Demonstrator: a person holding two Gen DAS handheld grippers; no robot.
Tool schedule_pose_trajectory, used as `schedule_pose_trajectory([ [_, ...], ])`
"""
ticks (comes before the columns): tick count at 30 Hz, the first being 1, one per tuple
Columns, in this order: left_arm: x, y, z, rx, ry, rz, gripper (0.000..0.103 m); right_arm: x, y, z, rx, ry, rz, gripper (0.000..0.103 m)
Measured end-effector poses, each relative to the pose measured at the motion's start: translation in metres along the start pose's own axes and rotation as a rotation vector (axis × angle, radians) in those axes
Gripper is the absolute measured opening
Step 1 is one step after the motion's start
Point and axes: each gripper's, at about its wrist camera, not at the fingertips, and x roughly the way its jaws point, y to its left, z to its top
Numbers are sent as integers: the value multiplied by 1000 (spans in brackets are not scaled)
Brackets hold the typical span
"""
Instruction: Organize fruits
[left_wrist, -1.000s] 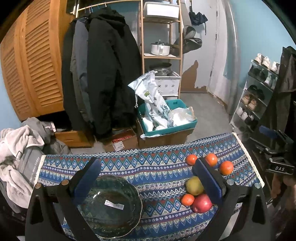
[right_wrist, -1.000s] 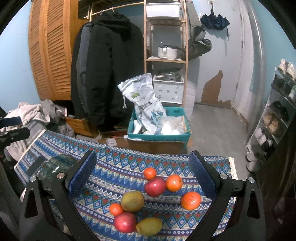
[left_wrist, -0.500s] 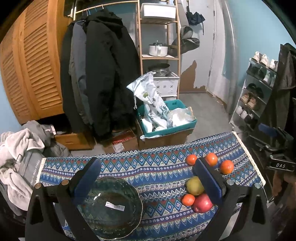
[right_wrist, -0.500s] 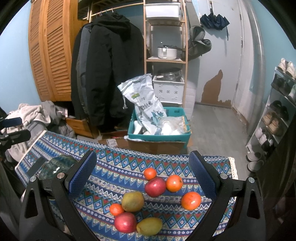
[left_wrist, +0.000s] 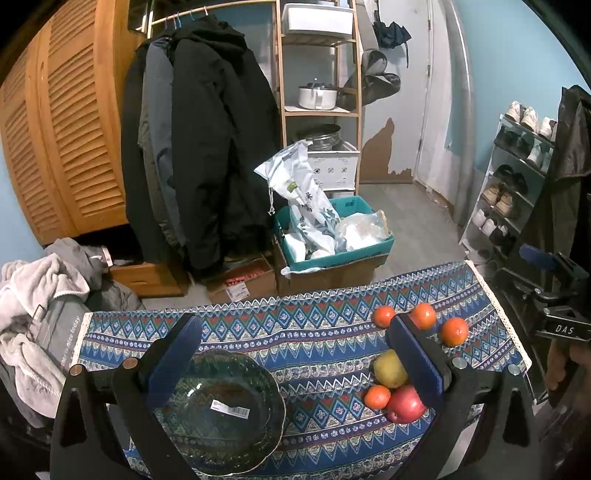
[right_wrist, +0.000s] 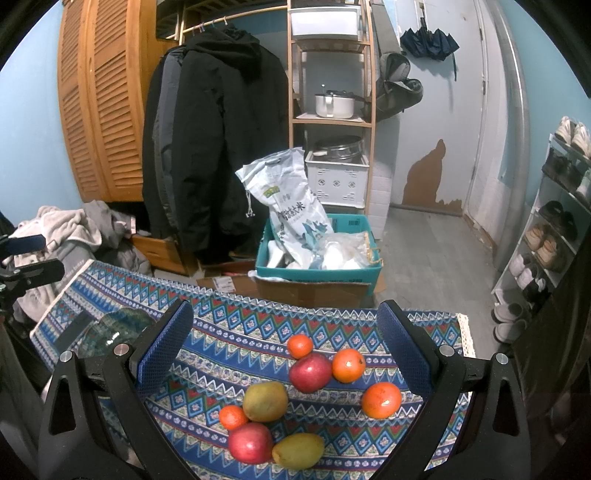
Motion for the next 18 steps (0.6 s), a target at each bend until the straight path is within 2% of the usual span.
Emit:
schedule_pose_trajectory([
  [18, 10, -6, -4, 13, 27, -16, 102, 0, -4, 1, -6, 16, -5, 98],
])
